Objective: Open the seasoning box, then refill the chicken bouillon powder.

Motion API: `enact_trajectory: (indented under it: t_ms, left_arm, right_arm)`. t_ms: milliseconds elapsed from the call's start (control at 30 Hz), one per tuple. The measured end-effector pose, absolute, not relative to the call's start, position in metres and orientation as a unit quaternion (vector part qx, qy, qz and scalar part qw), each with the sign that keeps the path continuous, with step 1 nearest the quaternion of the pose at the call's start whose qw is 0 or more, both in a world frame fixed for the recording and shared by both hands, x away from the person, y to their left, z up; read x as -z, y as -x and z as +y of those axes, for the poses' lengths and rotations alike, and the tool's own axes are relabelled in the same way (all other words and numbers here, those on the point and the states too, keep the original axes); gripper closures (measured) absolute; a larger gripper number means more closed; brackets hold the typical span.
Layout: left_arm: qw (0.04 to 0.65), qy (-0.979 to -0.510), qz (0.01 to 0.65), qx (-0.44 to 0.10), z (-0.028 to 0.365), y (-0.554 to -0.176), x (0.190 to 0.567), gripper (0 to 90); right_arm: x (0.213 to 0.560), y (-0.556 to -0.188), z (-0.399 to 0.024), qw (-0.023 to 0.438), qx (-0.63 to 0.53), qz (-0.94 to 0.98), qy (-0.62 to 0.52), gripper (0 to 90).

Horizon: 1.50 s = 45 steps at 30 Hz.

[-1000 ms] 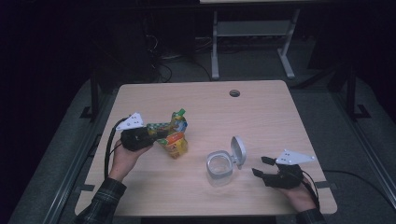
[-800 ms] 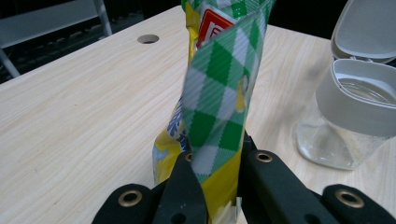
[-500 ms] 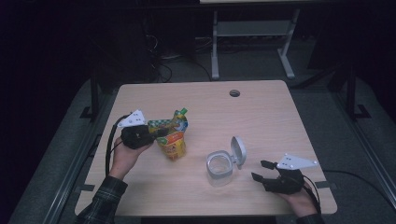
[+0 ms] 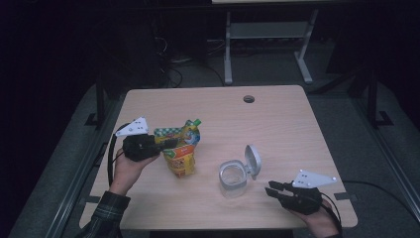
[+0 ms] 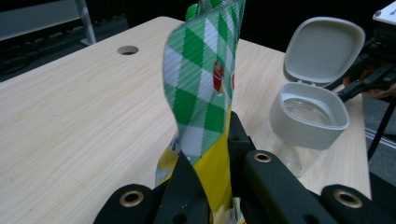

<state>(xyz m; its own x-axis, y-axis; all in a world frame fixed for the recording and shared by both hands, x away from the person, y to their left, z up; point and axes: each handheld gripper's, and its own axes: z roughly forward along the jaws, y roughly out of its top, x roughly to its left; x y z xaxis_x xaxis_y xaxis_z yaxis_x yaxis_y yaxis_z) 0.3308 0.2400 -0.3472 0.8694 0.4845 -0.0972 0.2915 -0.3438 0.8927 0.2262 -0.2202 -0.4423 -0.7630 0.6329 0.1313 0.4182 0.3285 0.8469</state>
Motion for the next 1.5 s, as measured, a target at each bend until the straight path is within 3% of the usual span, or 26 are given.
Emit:
enact_trajectory:
  t_ms: [100, 333, 667, 1500]
  left_arm:
    - [0.529, -0.810, 0.240, -0.087, 0.241, -0.328, 0.343, 90.0]
    - [0.540, -0.805, 0.233, -0.079, 0.244, -0.323, 0.334, 90.0]
    - [0.544, -0.803, 0.231, -0.071, 0.243, -0.319, 0.325, 90.0]
    - [0.565, -0.796, 0.215, -0.044, 0.237, -0.310, 0.309, 90.0]
  right_arm:
    - [0.439, -0.224, -0.215, 0.102, -0.480, 0.812, -0.317, 89.8]
    - [0.432, -0.218, -0.201, 0.063, -0.489, 0.819, -0.291, 90.0]
    - [0.424, -0.215, -0.183, 0.046, -0.514, 0.815, -0.263, 90.0]
    - [0.402, -0.229, -0.122, 0.072, -0.528, 0.813, -0.233, 90.0]
